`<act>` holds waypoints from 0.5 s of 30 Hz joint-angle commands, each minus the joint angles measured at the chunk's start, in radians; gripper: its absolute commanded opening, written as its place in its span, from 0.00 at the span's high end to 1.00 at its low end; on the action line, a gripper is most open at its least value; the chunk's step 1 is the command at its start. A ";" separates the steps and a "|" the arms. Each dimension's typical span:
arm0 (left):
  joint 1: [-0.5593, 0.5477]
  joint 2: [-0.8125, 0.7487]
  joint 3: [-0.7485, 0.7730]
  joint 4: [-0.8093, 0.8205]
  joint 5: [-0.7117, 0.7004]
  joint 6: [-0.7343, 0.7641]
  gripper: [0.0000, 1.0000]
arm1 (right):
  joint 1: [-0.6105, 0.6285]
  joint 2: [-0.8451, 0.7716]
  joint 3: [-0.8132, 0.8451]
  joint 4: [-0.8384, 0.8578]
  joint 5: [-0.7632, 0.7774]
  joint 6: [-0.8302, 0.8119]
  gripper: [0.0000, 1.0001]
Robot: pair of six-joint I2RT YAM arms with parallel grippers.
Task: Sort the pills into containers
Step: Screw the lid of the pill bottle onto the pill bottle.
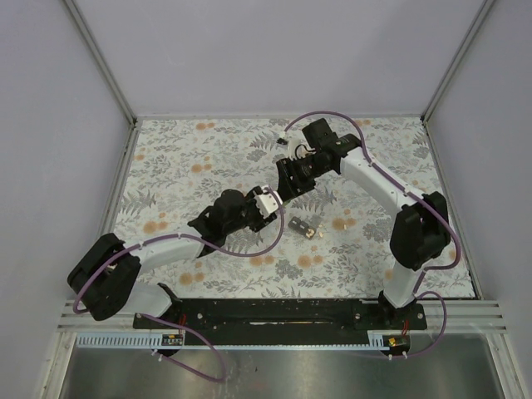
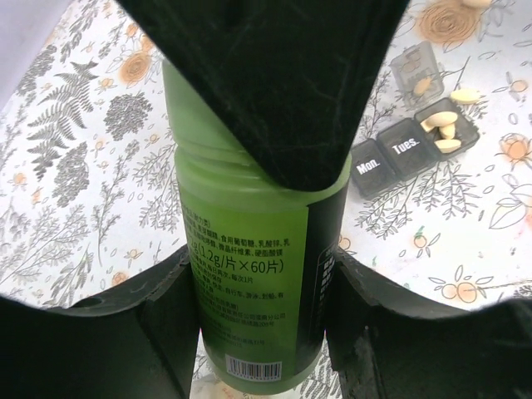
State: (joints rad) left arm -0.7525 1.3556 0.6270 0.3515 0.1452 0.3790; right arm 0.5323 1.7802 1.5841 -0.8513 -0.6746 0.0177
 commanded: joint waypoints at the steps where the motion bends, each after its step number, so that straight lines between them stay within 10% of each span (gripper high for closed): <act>1: -0.045 -0.030 0.031 0.279 -0.124 0.067 1.00 | 0.031 0.028 0.022 -0.038 -0.174 0.070 0.50; 15: -0.061 -0.027 0.011 0.319 -0.125 0.075 1.00 | 0.032 0.035 0.027 -0.057 -0.197 0.064 0.20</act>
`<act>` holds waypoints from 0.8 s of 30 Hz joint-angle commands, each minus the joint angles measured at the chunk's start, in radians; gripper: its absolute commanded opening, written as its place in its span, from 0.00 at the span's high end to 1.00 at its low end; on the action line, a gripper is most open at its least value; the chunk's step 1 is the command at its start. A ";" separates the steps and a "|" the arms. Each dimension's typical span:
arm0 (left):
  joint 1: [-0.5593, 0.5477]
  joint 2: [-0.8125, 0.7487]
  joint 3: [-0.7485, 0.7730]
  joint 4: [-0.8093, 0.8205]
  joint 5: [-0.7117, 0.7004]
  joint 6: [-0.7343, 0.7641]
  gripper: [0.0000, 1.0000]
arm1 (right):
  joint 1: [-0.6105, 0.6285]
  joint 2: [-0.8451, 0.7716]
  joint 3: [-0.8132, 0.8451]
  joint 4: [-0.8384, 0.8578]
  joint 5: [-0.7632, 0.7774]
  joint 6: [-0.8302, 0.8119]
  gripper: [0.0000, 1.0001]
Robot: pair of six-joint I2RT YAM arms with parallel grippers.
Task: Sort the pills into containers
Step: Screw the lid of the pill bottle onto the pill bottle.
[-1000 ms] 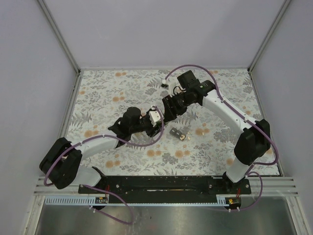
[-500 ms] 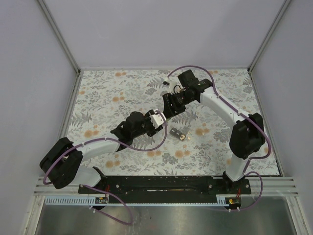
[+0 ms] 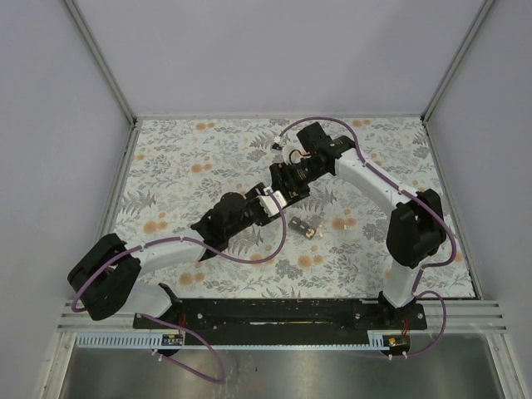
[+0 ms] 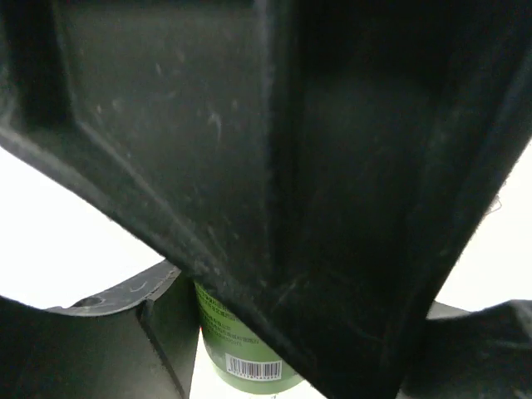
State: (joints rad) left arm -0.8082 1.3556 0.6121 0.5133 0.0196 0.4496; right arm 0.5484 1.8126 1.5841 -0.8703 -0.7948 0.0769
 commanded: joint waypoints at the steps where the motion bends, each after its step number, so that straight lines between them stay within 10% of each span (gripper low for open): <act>1: -0.005 -0.029 0.023 0.157 0.006 0.003 1.00 | 0.013 0.002 0.028 -0.044 -0.076 -0.003 0.18; 24: 0.041 -0.021 0.041 0.062 0.213 -0.077 1.00 | -0.100 -0.165 0.002 -0.065 -0.035 -0.117 0.01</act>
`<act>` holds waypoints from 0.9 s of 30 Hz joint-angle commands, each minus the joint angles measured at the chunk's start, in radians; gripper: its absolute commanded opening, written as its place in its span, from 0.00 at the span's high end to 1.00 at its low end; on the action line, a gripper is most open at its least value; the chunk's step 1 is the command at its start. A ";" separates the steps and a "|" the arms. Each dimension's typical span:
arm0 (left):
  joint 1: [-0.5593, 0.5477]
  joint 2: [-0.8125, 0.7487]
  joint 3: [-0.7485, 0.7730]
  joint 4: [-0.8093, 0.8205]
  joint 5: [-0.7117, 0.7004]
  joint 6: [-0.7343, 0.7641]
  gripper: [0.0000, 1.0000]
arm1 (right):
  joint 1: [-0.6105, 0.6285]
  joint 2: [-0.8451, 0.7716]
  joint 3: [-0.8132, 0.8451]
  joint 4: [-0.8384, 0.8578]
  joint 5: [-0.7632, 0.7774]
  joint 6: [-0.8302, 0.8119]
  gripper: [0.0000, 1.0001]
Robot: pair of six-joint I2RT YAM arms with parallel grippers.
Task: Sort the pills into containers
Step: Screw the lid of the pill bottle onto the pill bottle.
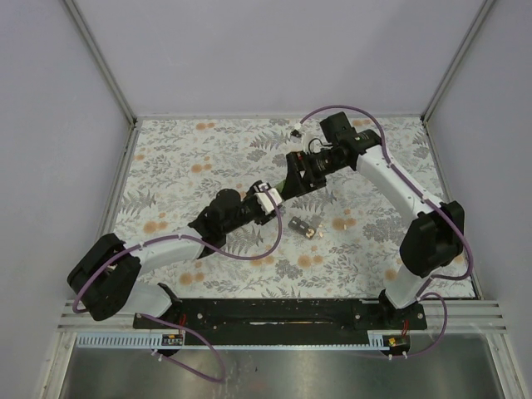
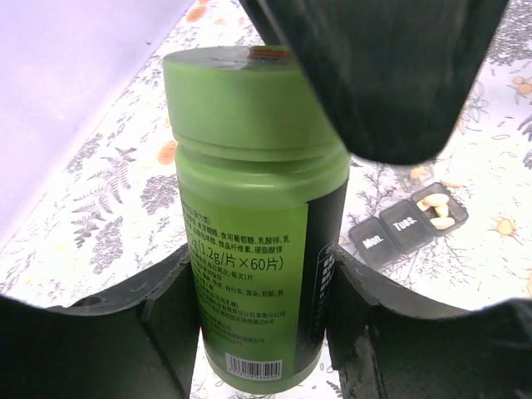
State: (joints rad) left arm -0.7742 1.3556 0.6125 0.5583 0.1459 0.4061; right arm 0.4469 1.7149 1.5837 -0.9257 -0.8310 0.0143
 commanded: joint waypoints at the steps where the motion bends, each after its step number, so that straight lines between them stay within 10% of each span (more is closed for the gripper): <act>1: 0.012 -0.021 0.043 0.012 0.101 -0.042 1.00 | 0.000 -0.074 0.005 -0.016 0.001 -0.060 0.01; 27: 0.164 0.014 0.193 -0.241 0.936 -0.286 1.00 | 0.114 -0.336 -0.091 -0.033 0.171 -0.746 0.01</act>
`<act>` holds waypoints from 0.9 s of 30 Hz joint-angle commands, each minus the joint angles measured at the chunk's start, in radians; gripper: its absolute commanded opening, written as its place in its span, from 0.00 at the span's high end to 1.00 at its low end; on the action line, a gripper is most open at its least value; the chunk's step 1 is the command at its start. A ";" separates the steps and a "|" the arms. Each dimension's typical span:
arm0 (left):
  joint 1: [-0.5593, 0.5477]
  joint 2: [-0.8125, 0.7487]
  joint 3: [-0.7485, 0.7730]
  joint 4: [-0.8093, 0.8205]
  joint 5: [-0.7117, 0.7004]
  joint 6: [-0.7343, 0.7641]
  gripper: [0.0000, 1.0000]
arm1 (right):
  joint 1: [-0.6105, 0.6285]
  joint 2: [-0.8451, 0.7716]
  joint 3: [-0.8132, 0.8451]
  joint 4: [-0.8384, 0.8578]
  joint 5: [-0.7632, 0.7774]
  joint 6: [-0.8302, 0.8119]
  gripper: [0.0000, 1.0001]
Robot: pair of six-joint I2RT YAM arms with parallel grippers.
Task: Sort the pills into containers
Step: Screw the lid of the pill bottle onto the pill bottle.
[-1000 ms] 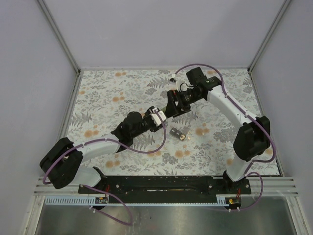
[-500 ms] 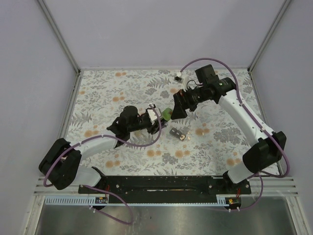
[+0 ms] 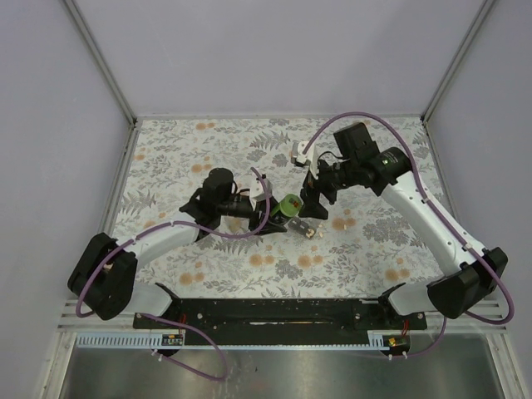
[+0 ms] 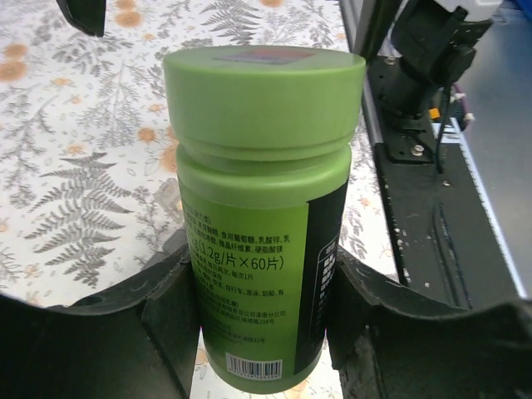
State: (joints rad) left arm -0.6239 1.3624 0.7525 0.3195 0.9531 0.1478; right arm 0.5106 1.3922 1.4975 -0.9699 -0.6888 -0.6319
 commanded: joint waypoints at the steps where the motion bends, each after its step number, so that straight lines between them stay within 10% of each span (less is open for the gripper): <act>1: 0.015 0.009 0.056 -0.003 0.131 -0.030 1.00 | 0.061 -0.013 -0.005 0.011 0.034 -0.101 0.01; 27: 0.016 0.020 0.068 -0.050 0.154 -0.007 1.00 | 0.146 0.028 0.001 0.017 0.018 -0.107 0.12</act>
State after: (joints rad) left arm -0.6128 1.3842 0.7792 0.2329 1.0561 0.1299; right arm 0.6437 1.4139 1.4872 -0.9691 -0.6701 -0.7261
